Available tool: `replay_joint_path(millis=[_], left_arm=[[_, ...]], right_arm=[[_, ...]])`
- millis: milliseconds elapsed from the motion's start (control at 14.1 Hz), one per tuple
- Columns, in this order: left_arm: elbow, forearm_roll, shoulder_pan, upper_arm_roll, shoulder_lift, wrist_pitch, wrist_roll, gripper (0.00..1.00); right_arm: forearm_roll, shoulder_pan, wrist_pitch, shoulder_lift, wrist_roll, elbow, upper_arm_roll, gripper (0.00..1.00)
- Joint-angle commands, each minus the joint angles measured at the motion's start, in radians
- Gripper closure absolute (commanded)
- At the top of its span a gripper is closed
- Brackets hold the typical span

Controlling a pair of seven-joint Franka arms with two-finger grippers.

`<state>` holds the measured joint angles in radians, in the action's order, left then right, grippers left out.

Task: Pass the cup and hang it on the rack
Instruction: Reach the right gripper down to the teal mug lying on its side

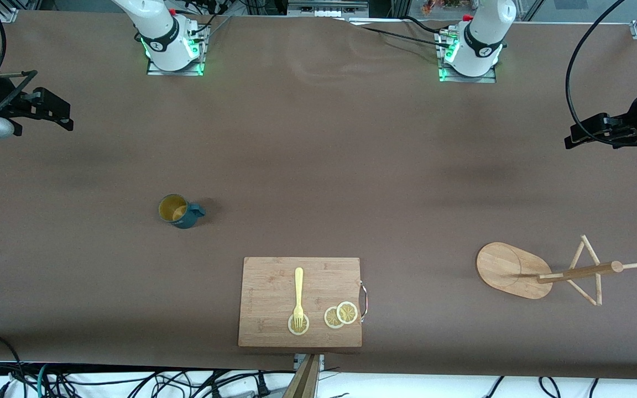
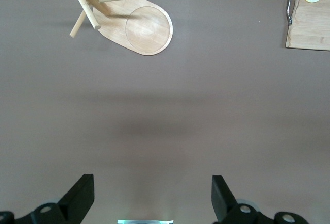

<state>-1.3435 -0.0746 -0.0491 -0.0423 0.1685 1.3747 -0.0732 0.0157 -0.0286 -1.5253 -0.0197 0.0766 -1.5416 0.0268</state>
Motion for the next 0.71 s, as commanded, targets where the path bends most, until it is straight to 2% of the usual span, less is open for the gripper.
replay_joint_path(millis=[0,71,283,566,637], left_arm=[[0.015,0.022,-0.003,-0.004,0.002,0.003,0.006,0.0],[0.015,0.024,-0.006,-0.002,0.002,0.003,0.007,0.0],[0.017,0.022,-0.005,-0.001,0.002,0.003,0.006,0.0],[0.015,0.022,-0.005,-0.001,0.002,0.003,0.007,0.0],[0.017,0.022,-0.005,-0.001,0.002,0.003,0.007,0.0]], right_arm=[[0.0,0.012,-0.005,0.013,0.006,-0.035,-0.007,0.0],[-0.003,0.012,-0.004,0.003,0.012,-0.011,-0.027,0.0],[-0.008,0.009,-0.016,-0.009,0.009,-0.003,-0.028,0.0],[-0.013,0.002,-0.033,-0.101,0.008,0.021,-0.024,0.0],[-0.01,0.001,-0.035,-0.17,0.009,0.021,-0.022,0.0]])
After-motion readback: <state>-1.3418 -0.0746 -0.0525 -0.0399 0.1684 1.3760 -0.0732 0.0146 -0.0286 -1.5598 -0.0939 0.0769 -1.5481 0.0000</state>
